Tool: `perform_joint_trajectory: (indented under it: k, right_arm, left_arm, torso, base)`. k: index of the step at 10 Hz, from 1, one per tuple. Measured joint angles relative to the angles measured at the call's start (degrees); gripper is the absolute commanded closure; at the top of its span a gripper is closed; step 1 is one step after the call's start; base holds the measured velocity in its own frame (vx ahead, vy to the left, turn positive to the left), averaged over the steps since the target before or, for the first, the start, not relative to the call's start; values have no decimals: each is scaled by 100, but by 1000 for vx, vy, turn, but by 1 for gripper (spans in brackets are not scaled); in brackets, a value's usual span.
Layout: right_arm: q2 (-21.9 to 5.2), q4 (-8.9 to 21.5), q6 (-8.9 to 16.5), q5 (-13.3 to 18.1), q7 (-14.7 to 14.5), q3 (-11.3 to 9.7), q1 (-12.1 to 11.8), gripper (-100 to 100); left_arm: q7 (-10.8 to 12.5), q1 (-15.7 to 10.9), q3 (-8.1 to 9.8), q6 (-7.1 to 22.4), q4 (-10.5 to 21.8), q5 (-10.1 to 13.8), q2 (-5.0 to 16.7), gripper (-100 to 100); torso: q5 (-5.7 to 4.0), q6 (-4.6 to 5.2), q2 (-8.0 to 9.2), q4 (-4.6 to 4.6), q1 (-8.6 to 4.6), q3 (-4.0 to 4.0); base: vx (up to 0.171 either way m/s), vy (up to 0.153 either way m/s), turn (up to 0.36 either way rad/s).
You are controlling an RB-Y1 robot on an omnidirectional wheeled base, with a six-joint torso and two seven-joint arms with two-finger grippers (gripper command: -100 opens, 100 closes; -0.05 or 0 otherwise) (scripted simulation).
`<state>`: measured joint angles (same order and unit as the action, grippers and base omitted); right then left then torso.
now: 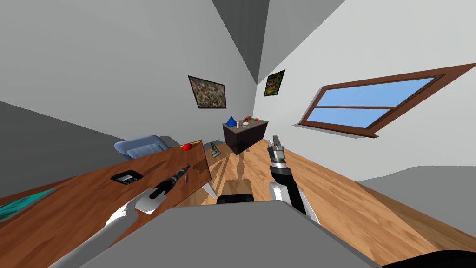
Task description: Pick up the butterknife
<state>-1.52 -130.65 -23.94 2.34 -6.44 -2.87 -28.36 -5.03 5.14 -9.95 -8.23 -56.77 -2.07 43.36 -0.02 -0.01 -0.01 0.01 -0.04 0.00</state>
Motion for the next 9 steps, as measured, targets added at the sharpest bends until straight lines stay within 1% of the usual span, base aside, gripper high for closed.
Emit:
perform_joint_trajectory:
  k: [1, 2, 4, 5, 6, 7, 8, 9]
  right_arm:
    - [0, 0, 0, 0, 0, 1, -1, 0]
    - [0, 0, 0, 0, 0, 0, 0, 0]
    - [0, 0, 0, 0, 0, 0, 0, 0]
    - [0, 0, 0, 0, 0, 1, -1, 0]
    - [0, 0, 0, 0, 0, 1, -1, 0]
    - [0, 0, 0, 0, 0, 0, 0, 0]
    - [0, 0, 0, 0, 0, 0, 0, 0]
    - [0, 0, 0, 0, 0, 0, -1, 0]
  left_arm:
    - [21, -61, -49, 32, 167, -9, 48, -100]
    - [13, 31, -28, 143, 191, -46, 92, -100]
    - [5, -87, -101, 214, 531, -108, 133, -100]
    - [-8, -52, -89, 298, 568, -134, 142, -100]
    - [-23, -80, -91, 317, 657, -149, 124, -100]
    - [-27, -200, -153, 292, 921, -187, 134, -100]
    - [-7, -337, -255, 318, 1230, -226, 180, -100]
    - [-53, -324, -226, 444, 1395, -308, 146, -100]
  torso:
    - [0, -6, 0, 0, 1, 0]
    - [0, -4, 1, 0, 0, 0]
    - [0, -2, 0, 0, 0, 0]
    - [0, -7, 1, -1, 1, 0]
    - [1, -7, 3, 0, 3, 1]
    - [0, -2, 1, 0, 2, 0]
    - [0, -1, -2, 0, 0, -1]
    - [0, -6, -2, -1, 0, -2]
  base:
    - [12, -15, -168]
    - [10, -9, -72]
    - [11, -12, -126]
    - [4, -2, 16]
    - [8, -10, -156]
    - [15, -14, -283]
    - [21, -12, -201]
    - [15, -9, -53]
